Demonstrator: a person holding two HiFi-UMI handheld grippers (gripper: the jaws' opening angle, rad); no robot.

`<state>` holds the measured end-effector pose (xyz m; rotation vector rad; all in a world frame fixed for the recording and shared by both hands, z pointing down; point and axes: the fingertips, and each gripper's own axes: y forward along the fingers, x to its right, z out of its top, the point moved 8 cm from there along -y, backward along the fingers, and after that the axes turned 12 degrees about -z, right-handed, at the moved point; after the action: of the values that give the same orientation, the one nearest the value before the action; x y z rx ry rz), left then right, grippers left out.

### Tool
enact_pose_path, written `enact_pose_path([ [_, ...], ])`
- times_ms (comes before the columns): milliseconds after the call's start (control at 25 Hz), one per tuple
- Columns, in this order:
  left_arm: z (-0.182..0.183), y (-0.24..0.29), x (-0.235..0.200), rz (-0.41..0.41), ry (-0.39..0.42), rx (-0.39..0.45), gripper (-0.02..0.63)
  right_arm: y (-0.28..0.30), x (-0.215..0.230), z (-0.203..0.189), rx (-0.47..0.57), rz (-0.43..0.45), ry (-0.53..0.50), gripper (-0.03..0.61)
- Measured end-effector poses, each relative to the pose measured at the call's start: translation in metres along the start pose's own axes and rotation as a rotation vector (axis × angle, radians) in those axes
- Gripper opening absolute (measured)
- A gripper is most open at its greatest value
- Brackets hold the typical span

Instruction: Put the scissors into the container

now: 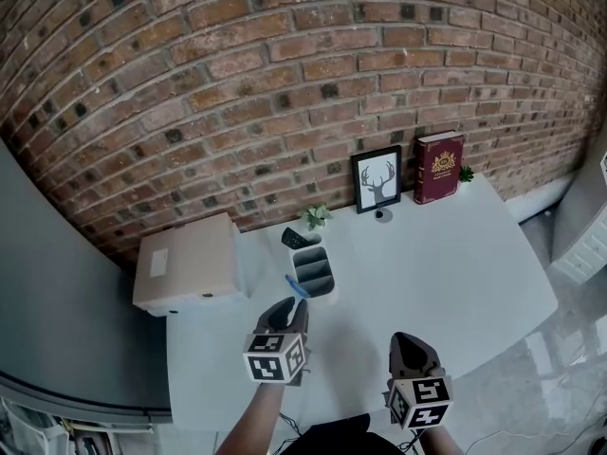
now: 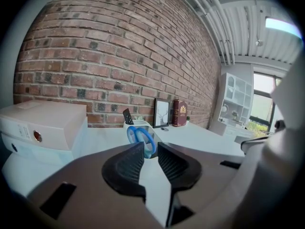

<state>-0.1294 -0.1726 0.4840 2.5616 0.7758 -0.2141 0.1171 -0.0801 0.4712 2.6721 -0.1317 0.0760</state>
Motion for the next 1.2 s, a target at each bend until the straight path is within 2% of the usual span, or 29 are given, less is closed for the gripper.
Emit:
enact_pose_path([
  [640, -0.047, -0.047, 0.022, 0.01, -0.015, -0.046, 0.066, -0.014, -0.003, -0.005, 0.013, 0.026, -0.017, 0.0],
  [1200, -0.055, -0.073, 0.037, 0.029, -0.01, -0.013, 0.025, -0.023, -0.001, -0.007, 0.019, 0.034, -0.018, 0.0],
])
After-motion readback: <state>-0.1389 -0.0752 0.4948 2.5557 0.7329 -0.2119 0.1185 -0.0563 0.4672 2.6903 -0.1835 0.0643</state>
